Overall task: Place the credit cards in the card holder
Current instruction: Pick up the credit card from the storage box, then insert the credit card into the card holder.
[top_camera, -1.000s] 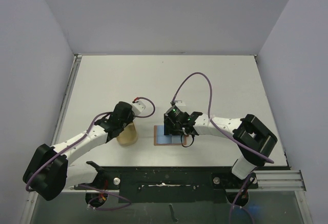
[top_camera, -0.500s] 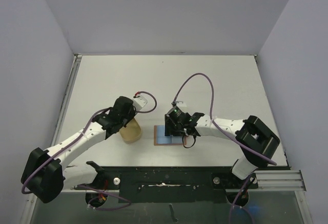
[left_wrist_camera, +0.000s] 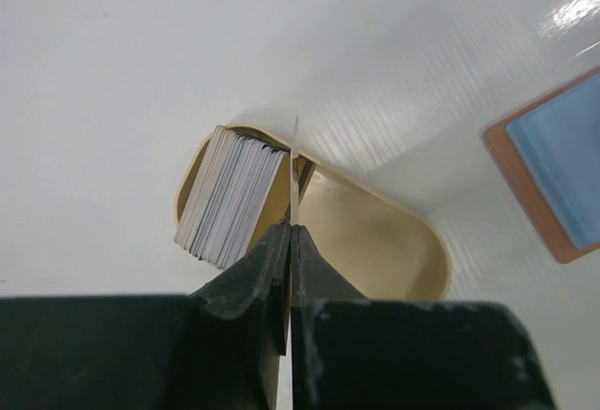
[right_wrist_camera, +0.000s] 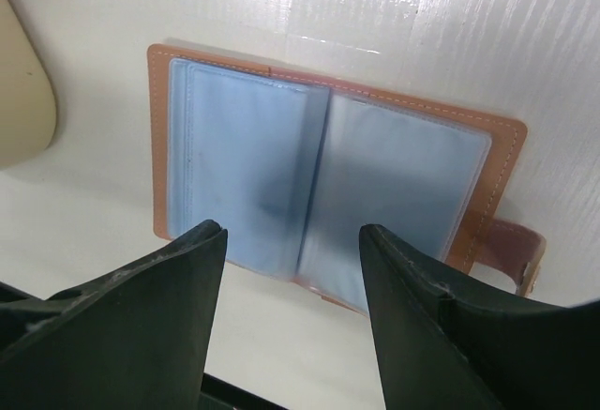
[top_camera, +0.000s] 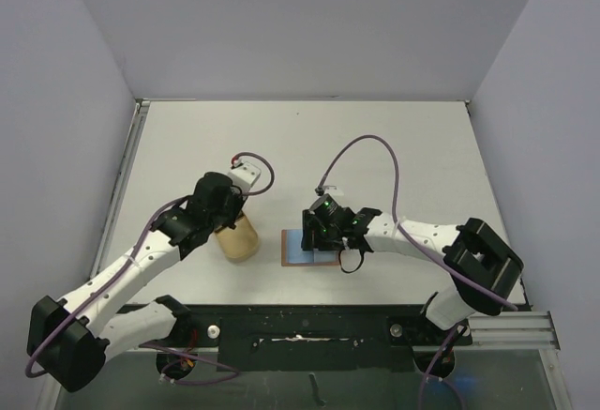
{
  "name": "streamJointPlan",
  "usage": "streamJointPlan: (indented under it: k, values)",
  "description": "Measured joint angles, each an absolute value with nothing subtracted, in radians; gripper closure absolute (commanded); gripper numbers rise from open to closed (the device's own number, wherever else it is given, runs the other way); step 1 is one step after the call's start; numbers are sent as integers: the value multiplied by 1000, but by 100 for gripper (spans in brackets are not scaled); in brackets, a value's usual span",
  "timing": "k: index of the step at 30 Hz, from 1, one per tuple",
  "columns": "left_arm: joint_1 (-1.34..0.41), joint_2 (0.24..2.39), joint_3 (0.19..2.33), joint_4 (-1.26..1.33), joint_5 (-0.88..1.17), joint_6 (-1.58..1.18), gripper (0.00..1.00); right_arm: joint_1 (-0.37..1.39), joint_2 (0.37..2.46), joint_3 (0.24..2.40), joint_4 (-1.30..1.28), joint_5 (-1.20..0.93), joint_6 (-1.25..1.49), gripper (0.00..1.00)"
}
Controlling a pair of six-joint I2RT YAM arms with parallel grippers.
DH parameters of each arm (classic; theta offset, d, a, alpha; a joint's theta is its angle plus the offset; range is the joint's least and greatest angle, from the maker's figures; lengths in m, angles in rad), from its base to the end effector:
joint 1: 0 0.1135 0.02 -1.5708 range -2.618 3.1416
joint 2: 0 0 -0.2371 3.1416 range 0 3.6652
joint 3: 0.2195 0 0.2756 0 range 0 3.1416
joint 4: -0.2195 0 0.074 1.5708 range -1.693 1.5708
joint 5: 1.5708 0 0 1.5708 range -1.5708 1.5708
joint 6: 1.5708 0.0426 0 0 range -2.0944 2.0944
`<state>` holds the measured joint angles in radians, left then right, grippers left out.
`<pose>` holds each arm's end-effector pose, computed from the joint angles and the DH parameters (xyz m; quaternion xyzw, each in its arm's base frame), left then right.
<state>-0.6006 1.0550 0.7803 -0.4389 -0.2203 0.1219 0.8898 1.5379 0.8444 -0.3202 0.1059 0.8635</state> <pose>0.2244 -0.1424 0.2289 0.2768 0.8618 -0.0008 0.4250 0.2043 0.2450 0.1259 0.0019 0.9602 0.1785 0.2148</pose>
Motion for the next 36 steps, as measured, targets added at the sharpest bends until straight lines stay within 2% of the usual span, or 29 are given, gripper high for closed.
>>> streamJointPlan:
  k: [5,16,24,28,36]
  values:
    - [-601,1009,798,-436,-177,-27,100,878,1501,840,-316,94,845,49]
    - [-601,979,789,-280,5,-458,100,817,1483,833,-319,93,813,77]
    - [-602,1148,718,-88,177,-778,100,754,1470,794,-333,98,787,82]
    - [-617,1268,693,-56,245,-863,100,746,1470,771,-332,101,785,83]
    - [-677,1345,599,81,296,-1006,100,746,1469,727,-321,102,786,83]
